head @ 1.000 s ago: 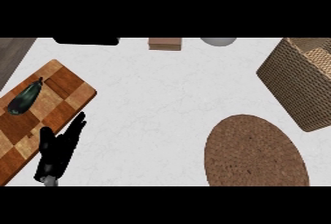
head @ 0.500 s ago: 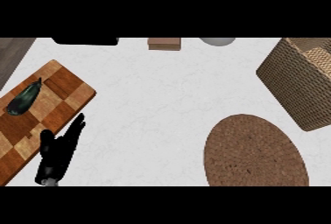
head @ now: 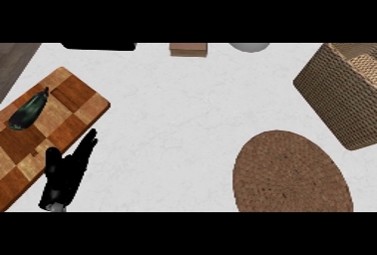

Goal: Pick the tomato from the placemat and place it in the basket

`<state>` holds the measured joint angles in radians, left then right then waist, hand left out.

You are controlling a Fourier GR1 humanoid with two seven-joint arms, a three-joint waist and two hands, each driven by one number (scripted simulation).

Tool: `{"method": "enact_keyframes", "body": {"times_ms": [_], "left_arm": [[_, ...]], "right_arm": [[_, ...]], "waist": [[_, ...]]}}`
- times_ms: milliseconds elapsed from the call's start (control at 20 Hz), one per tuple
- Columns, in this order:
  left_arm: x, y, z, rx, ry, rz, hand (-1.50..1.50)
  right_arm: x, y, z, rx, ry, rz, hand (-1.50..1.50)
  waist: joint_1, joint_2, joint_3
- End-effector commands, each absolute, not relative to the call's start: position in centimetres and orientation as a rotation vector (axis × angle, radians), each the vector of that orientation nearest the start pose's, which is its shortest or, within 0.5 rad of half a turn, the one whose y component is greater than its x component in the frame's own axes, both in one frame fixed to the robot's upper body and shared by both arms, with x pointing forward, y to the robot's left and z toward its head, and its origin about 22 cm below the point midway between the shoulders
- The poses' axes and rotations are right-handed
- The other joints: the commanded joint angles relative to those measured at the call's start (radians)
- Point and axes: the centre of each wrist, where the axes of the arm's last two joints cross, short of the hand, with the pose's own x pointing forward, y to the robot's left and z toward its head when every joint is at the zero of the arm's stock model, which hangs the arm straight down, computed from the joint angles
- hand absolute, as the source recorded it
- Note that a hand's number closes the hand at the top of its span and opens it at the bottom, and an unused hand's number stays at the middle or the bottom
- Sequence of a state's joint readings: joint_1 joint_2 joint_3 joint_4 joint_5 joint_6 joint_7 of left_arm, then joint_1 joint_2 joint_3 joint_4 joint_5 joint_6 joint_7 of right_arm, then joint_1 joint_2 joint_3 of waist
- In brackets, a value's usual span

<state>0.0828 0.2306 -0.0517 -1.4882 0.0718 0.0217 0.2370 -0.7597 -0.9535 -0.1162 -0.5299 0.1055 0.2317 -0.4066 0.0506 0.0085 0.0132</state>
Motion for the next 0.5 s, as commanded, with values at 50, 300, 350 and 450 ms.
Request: {"method": "enact_keyframes", "body": {"times_ms": [50,300,350,450], "left_arm": [[19.9,28.0,-4.9,0.136,-1.028,-0.066,0.00],[20.9,28.6,-3.7,0.120,-1.035,-0.067,0.00],[20.8,27.9,-4.3,0.125,-1.035,-0.073,0.00],[20.7,28.7,-5.0,0.132,-1.051,-0.084,0.00]], "right_arm": [[33.8,-52.8,21.4,-0.741,-1.664,0.462,-1.50],[32.9,-54.3,22.0,-0.702,-1.704,0.336,-1.50],[32.5,-54.6,20.1,-0.685,-1.697,0.278,-1.50],[32.3,-55.1,22.4,-0.697,-1.676,0.222,-1.50]], "waist": [[0.011,0.012,-0.010],[-0.005,0.007,-0.010],[-0.004,0.010,-0.009],[0.009,0.017,-0.010]]}}
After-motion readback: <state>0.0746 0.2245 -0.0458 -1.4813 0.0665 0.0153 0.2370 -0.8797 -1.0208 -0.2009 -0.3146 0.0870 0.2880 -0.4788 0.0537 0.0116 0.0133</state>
